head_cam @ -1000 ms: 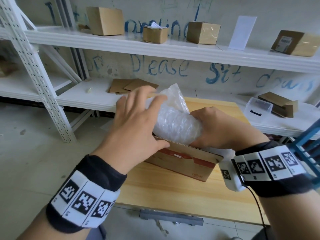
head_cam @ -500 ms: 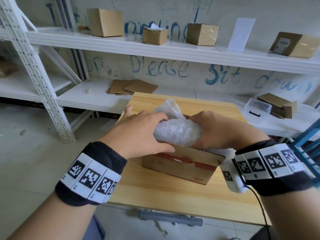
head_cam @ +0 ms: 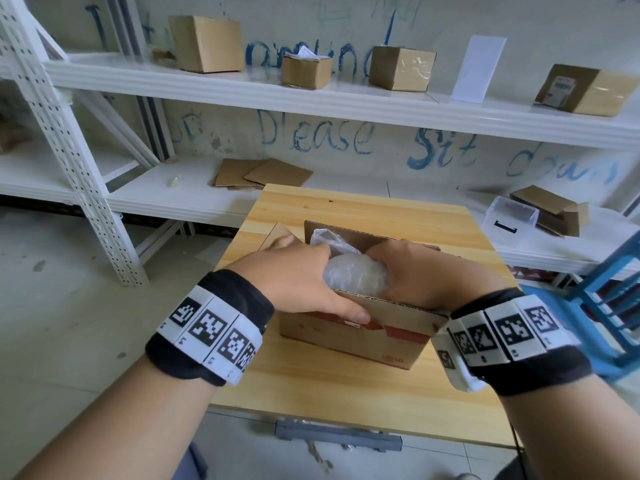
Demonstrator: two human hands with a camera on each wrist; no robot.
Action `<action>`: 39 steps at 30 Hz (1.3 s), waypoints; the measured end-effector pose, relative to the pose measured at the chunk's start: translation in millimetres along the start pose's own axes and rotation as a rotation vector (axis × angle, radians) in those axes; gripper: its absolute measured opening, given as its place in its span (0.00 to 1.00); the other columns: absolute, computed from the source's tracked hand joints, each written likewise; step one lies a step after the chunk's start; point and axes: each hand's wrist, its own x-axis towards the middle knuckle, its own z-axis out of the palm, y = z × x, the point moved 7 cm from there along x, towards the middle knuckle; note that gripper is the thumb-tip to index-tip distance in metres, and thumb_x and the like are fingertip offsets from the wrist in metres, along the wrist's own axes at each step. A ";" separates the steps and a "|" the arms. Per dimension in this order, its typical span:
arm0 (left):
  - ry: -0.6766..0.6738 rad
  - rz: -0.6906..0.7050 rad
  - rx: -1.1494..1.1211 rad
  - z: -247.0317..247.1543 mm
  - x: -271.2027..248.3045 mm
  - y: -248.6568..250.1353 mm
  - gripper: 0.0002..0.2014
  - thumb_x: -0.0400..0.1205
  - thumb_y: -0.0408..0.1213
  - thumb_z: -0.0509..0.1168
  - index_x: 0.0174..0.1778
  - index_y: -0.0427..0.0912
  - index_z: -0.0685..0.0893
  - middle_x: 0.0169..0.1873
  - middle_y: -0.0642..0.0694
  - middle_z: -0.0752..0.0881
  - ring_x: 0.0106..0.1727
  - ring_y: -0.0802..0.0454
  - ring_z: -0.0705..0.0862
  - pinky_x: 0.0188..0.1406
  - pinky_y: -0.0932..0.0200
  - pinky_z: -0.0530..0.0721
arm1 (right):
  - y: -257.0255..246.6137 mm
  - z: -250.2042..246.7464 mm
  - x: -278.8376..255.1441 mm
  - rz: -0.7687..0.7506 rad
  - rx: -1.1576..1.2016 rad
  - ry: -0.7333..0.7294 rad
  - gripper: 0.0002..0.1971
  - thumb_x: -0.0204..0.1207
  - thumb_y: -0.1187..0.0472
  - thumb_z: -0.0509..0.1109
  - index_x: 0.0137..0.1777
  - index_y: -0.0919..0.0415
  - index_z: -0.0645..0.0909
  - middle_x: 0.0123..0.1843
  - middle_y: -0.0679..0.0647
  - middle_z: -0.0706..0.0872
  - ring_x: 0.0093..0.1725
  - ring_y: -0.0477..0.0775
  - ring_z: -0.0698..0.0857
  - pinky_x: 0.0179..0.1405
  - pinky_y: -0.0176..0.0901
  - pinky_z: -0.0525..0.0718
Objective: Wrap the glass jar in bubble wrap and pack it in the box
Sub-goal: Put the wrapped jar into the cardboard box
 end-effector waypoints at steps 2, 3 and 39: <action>-0.002 0.012 -0.022 -0.1 0.1 1.1 0.52 0.58 0.82 0.68 0.77 0.59 0.69 0.67 0.56 0.78 0.72 0.48 0.73 0.68 0.45 0.79 | -0.9 4.2 1.0 -0.005 0.014 -0.021 0.05 0.77 0.53 0.72 0.50 0.52 0.83 0.42 0.43 0.86 0.41 0.45 0.85 0.38 0.38 0.79; -0.006 0.025 -0.031 0.0 -0.4 2.6 0.51 0.60 0.80 0.69 0.78 0.61 0.67 0.69 0.57 0.77 0.68 0.49 0.77 0.66 0.46 0.81 | -2.2 7.0 2.3 -0.014 0.023 -0.035 0.08 0.78 0.54 0.73 0.54 0.53 0.84 0.45 0.44 0.87 0.44 0.47 0.86 0.41 0.38 0.80; -0.115 0.061 -0.039 11.3 -3.5 18.1 0.39 0.76 0.72 0.66 0.80 0.56 0.73 0.62 0.52 0.86 0.60 0.51 0.84 0.64 0.56 0.81 | 9.2 -35.1 -55.4 0.305 0.005 0.068 0.22 0.82 0.53 0.62 0.41 0.72 0.85 0.43 0.66 0.92 0.42 0.67 0.92 0.49 0.61 0.91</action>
